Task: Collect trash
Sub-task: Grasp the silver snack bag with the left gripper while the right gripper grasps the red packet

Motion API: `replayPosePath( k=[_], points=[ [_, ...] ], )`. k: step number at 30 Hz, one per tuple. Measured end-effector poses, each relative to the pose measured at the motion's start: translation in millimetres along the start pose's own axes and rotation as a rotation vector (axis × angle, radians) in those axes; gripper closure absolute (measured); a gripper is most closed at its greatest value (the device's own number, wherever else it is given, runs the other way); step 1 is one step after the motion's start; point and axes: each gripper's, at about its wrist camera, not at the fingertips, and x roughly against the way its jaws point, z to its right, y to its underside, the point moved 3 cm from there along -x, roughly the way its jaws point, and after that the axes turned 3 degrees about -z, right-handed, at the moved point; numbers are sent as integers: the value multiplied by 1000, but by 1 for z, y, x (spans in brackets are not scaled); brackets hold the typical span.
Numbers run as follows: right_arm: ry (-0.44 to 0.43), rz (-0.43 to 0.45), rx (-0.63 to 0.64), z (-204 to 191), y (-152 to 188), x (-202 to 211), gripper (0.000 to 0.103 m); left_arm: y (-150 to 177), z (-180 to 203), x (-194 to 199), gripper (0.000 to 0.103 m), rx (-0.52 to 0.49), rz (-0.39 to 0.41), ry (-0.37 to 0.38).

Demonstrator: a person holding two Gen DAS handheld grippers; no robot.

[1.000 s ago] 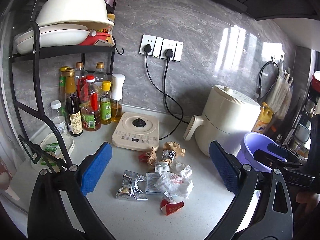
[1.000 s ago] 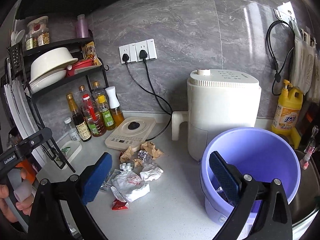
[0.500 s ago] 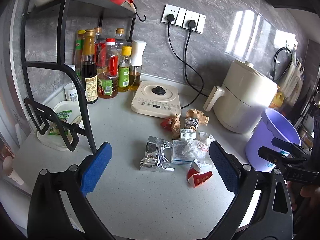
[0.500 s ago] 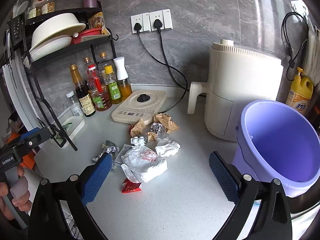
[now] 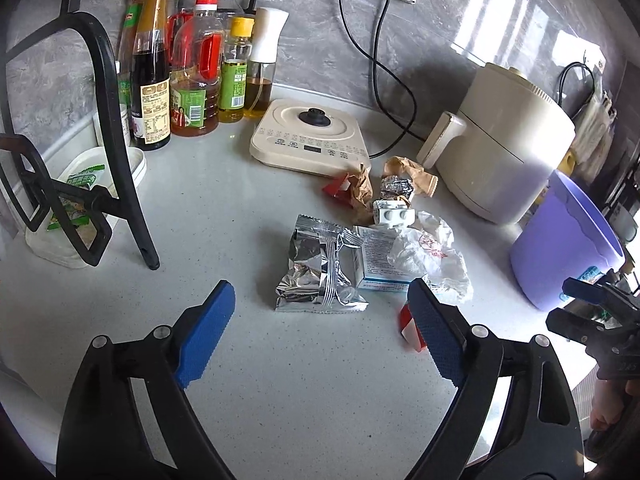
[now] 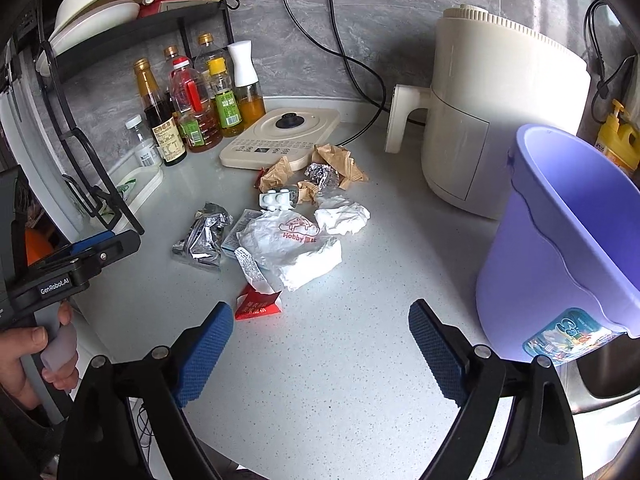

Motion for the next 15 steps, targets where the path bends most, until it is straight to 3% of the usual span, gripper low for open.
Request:
replayPosePath(
  k=[9, 15],
  points=[
    [4, -80, 7, -4, 5, -21, 22, -11, -5, -59, 18, -74, -73, 18],
    [0, -110, -37, -6, 16, -24, 23, -9, 1, -85, 33, -108, -129, 5]
  ],
)
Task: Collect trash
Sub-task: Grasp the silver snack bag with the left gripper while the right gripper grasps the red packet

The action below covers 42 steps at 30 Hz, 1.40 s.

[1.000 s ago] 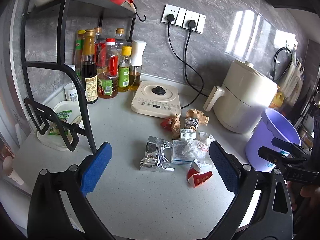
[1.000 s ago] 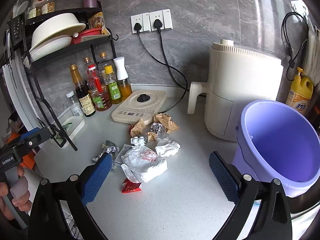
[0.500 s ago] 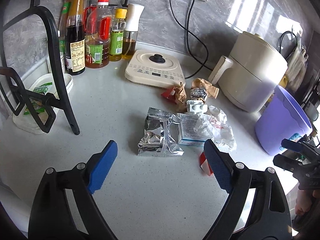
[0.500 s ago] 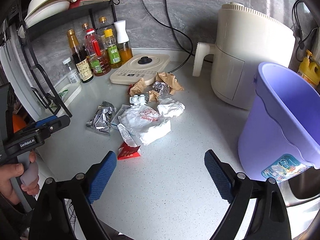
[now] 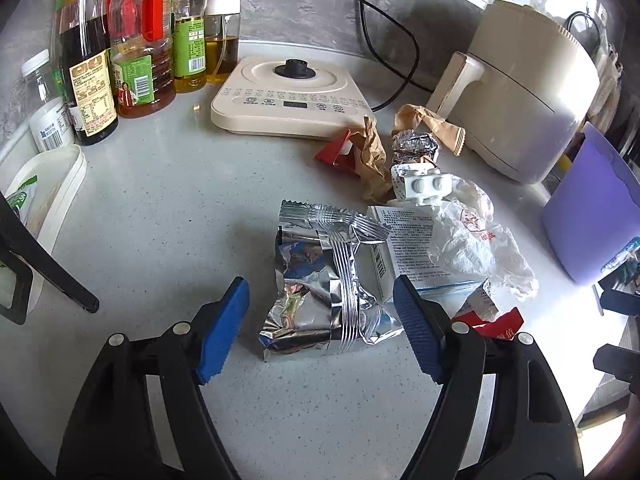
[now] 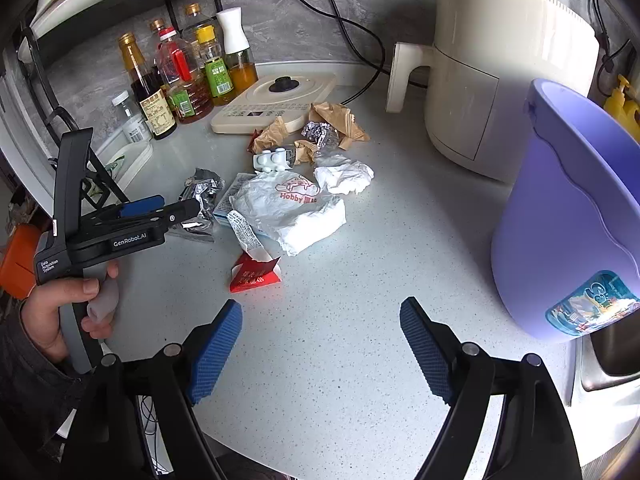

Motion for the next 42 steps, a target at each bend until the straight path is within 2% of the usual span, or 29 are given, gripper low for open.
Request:
replayPosePath(
  k=[2, 4, 14, 21, 26, 29, 30, 37, 42],
  points=[
    [0, -8, -6, 0, 1, -2, 23, 2, 0, -4, 51, -5, -21, 0],
    [-8, -10, -11, -1, 1, -5, 23, 3, -3, -1, 62, 9, -20, 20],
    [-127, -52, -35, -10, -13, -36, 32, 9, -13, 51, 64, 36, 53, -3],
    [-195, -102, -26, -28, -19, -67, 33, 29, -38, 91, 64, 131, 91, -80],
    [-196, -128, 40, -46, -24, -90, 35, 48, -53, 122, 64, 200, 124, -141],
    [-156, -135, 100, -57, -28, -96, 51, 59, -57, 134, 64, 237, 133, -167],
    [-145, -138, 102, -58, -30, -95, 58, 62, -58, 137, 64, 245, 136, -175],
    [-263, -135, 87, -61, -35, -76, 59, 64, -50, 157, 64, 261, 170, -197],
    [-332, -37, 120, -64, -44, -32, 59, 46, -32, 164, 64, 220, 203, -186]
  ],
)
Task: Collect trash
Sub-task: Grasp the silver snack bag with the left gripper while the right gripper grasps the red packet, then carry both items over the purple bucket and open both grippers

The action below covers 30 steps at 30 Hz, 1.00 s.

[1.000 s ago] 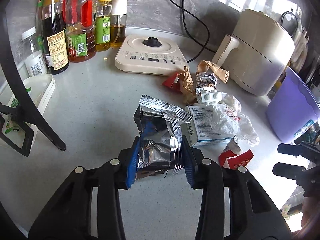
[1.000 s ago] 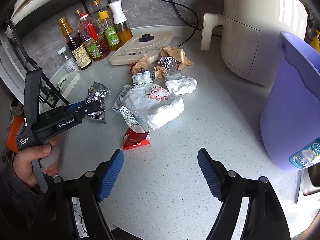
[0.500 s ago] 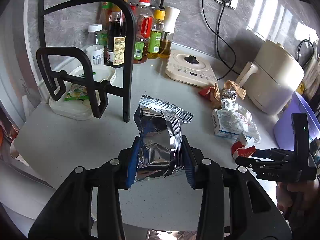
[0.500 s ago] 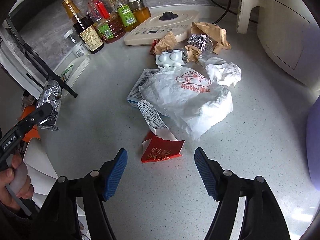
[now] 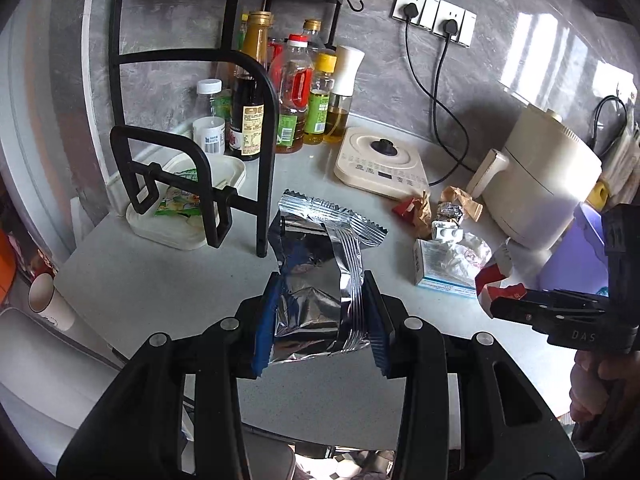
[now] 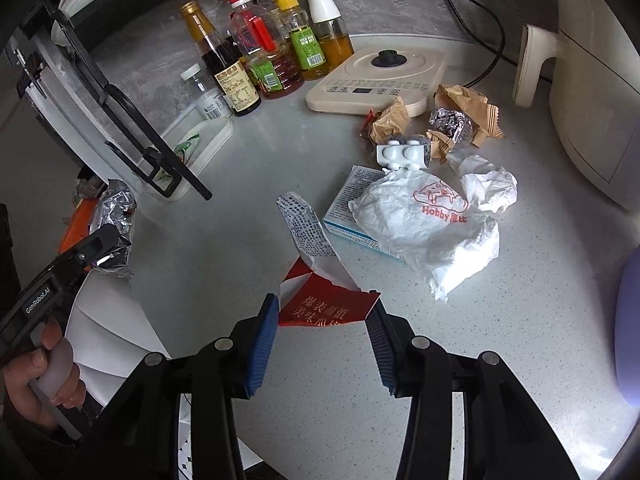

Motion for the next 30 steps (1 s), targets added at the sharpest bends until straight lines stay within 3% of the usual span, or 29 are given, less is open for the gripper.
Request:
replayPosePath(
  k=[6, 17, 30],
  points=[
    [5, 153, 18, 6, -16, 63, 59, -25, 36, 3, 64, -75, 36, 39],
    [153, 389, -11, 63, -28, 176, 60, -50, 107, 1, 64, -162, 72, 138],
    [353, 536, -150, 152, -3, 256, 59, -54, 189, -7, 63, -283, 65, 233]
  ],
)
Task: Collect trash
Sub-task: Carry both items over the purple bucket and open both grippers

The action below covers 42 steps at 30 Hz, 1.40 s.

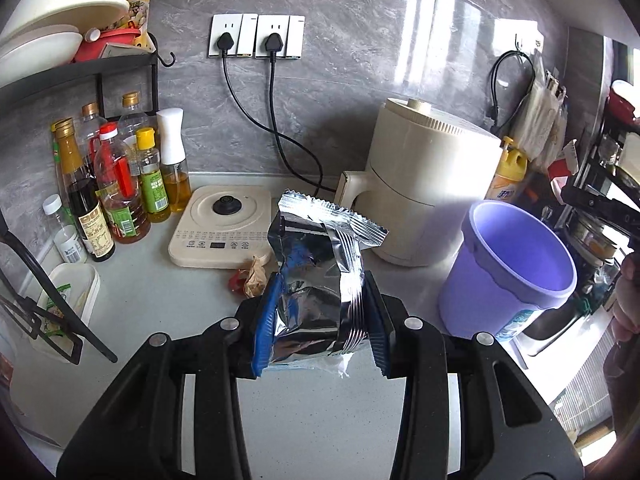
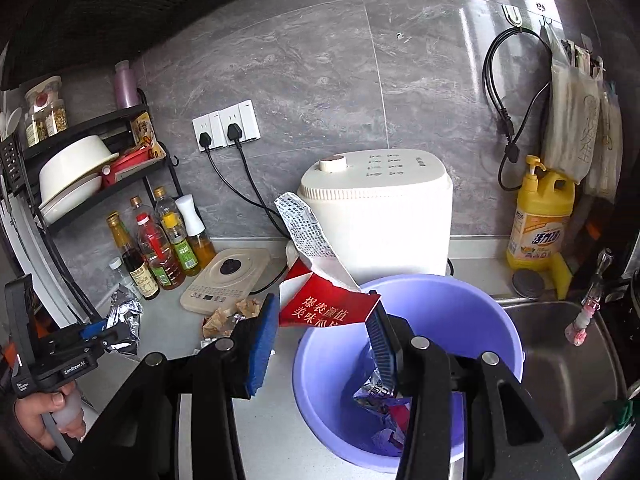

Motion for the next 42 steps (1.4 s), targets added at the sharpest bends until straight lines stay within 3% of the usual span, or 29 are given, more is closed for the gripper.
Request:
replayPosePath(
  k=[3, 5, 6, 7, 9, 29, 30, 32, 33, 34, 42],
  points=[
    [36, 21, -22, 21, 0, 8, 58, -4, 16, -3, 64, -21, 0, 15],
    [59, 26, -7, 29, 1, 11, 50, -6, 27, -3, 64, -34, 4, 27],
    [72, 23, 17, 31, 3, 11, 25, -7, 32, -3, 63, -40, 7, 35],
    [93, 31, 32, 33, 5, 14, 14, -8, 38, -3, 63, -47, 9, 44],
    [105, 77, 34, 38, 8, 25, 14, -10, 51, -3, 63, -64, 12, 64],
    [261, 72, -188, 153, 52, 84, 10, -47, 205, -55, 62, -229, 22, 318],
    [269, 74, -193, 158, 54, 88, 8, -49, 213, -57, 60, -232, 24, 329],
    [283, 75, -202, 166, 57, 93, 8, -51, 228, -61, 35, -241, 29, 350],
    [290, 75, -207, 169, 58, 96, 8, -52, 234, -61, 15, -249, 44, 346],
    [295, 75, -211, 172, 59, 99, 8, -52, 237, -59, 10, -256, 64, 332],
    [297, 60, -216, 179, 63, 99, 8, -48, 217, -63, 6, -232, 31, 292]
  ],
)
